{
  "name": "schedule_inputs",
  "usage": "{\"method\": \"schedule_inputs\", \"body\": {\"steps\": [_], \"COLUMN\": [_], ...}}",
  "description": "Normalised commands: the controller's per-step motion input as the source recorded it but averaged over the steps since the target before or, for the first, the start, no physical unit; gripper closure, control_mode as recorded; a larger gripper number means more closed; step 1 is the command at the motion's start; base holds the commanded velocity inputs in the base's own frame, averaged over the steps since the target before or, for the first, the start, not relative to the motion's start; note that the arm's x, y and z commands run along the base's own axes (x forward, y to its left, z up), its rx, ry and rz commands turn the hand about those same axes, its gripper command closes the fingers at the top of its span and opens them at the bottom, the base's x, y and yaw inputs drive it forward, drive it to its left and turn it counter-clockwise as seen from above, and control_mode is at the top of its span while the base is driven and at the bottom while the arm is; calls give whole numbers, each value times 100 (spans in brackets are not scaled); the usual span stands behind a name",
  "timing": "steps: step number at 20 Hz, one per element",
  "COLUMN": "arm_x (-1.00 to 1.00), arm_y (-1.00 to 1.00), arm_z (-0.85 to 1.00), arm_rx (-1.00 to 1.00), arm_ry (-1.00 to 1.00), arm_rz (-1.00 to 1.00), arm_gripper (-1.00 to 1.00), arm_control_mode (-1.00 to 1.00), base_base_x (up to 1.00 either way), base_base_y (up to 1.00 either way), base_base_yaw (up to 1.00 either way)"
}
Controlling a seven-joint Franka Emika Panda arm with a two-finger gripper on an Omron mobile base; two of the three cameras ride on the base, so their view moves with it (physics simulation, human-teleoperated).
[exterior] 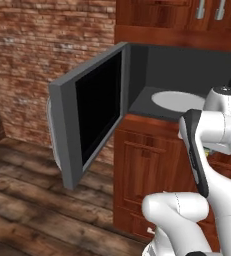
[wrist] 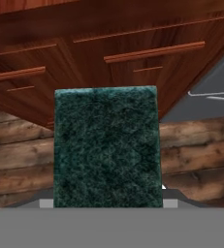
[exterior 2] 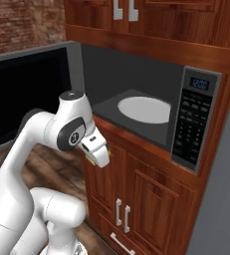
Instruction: Place the sponge inside the microwave to prepare for sanitizing.
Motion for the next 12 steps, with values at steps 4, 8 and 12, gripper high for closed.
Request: {"method": "schedule_inputs", "body": {"steps": [4, 8, 12], "arm_x": [0, 0, 0], "arm_y": [0, 0, 0], "arm_z": [0, 0, 0], "arm_rx": [0, 0, 0], "arm_ry": [0, 0, 0], "arm_rz": [0, 0, 0], "arm_gripper": [100, 100, 100], "arm_control_mode": [100, 100, 100], "base_base_x": [43, 60, 47], "base_base_y": [0, 0, 0], "base_base_yaw": [-3, 0, 0]}}
